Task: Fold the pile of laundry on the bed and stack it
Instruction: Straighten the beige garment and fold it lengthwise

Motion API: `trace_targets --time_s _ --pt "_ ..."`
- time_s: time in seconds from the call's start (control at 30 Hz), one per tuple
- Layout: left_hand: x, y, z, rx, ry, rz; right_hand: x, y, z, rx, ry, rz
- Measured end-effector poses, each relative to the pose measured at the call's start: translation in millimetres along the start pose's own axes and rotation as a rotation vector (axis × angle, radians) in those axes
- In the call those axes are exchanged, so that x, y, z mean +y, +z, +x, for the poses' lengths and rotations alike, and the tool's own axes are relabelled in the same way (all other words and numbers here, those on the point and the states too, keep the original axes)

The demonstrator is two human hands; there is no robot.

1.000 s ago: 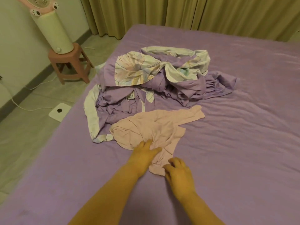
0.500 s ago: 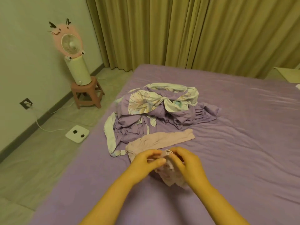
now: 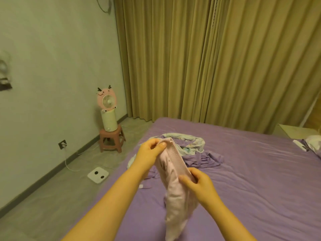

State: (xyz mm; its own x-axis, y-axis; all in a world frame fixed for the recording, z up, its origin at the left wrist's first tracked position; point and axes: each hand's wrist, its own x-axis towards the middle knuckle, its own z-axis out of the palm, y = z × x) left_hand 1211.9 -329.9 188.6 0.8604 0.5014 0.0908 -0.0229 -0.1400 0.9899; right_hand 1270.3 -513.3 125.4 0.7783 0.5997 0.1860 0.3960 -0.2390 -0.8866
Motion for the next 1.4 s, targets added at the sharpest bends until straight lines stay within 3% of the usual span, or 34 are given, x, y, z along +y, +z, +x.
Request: trace_targets --time_s 0.27,0.5,0.7,1.0,1.27,1.4 --pt "92.7 -14.2 -75.7 -0.009 0.125 0.081 -100.0 -50.7 -51.9 0.213 -0.125 -0.053" --pt "134.7 -39.2 -144.4 0.026 0.337 0.154 -168.3 -99.2 -117.4 0.181 -0.13 -0.32" --pt "142.0 -21.7 -181.1 0.05 0.356 0.159 -175.2 -133.0 -180.0 0.245 -0.081 -0.429" --pt "160.6 60.0 -216.2 -0.22 0.306 0.164 -159.0 -226.9 -246.8 0.358 -0.013 -0.555" --pt "194.9 199.5 -214.7 -0.366 0.281 0.146 -148.3 -365.7 -267.5 0.373 0.001 -0.528" --pt "209.0 272.0 -214.1 -0.238 0.332 0.129 -140.8 -429.6 -272.4 0.378 0.006 -0.459"
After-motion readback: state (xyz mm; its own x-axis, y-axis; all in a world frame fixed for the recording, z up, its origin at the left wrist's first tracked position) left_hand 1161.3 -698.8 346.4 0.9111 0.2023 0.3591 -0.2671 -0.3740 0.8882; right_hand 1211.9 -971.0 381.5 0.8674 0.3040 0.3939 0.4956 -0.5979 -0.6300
